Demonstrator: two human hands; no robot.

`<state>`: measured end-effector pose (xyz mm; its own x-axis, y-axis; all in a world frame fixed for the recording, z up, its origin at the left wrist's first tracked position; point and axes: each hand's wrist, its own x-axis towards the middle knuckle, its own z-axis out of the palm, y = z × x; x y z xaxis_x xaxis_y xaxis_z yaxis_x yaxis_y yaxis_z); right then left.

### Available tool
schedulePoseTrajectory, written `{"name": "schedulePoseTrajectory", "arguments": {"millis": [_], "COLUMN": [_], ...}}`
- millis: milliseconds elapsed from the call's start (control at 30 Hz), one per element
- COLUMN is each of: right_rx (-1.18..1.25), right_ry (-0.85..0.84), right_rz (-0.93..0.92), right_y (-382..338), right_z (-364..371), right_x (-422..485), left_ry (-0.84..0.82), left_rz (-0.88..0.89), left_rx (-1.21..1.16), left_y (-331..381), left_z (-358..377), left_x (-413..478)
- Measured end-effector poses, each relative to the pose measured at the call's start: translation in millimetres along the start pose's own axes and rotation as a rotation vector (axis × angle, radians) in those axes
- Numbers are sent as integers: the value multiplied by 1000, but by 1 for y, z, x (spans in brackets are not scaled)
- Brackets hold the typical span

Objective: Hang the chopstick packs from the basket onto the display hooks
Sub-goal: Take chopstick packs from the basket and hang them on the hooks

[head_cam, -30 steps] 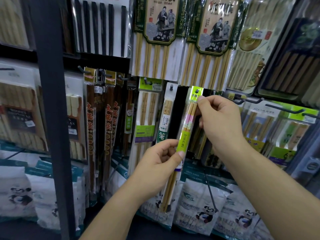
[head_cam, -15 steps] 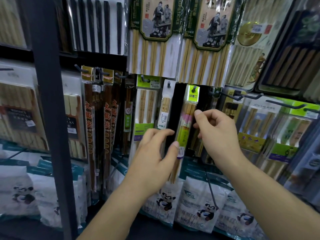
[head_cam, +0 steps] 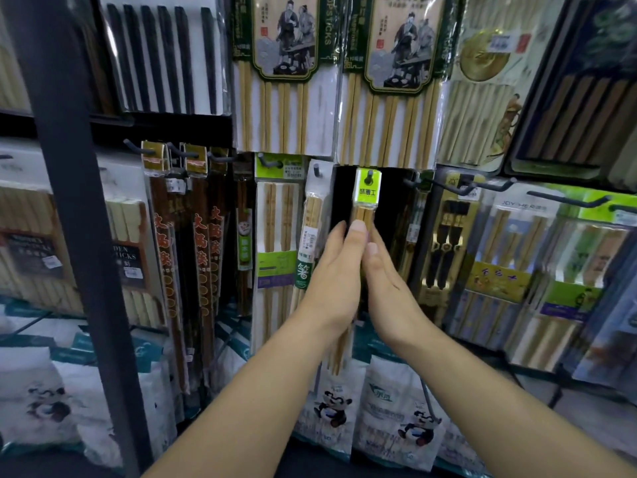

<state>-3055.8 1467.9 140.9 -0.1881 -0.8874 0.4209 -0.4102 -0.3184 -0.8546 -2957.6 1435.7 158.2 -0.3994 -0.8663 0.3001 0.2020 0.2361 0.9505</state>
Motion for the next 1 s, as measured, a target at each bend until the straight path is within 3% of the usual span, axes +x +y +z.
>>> {"name": "schedulePoseTrajectory", "arguments": {"millis": [367, 633, 1000], "right_rx": [102, 13, -209], "right_ry": [23, -23, 93], "right_rz": [14, -9, 61], "right_y": [28, 47, 75], "right_z": [7, -5, -20], "right_x": [45, 69, -47], "left_ry": [64, 124, 23], "left_rz": [-81, -87, -119], "left_rx": [-40, 15, 201], "left_y": [0, -15, -94], "left_z": [11, 19, -7], "left_x": [41, 65, -24]}}
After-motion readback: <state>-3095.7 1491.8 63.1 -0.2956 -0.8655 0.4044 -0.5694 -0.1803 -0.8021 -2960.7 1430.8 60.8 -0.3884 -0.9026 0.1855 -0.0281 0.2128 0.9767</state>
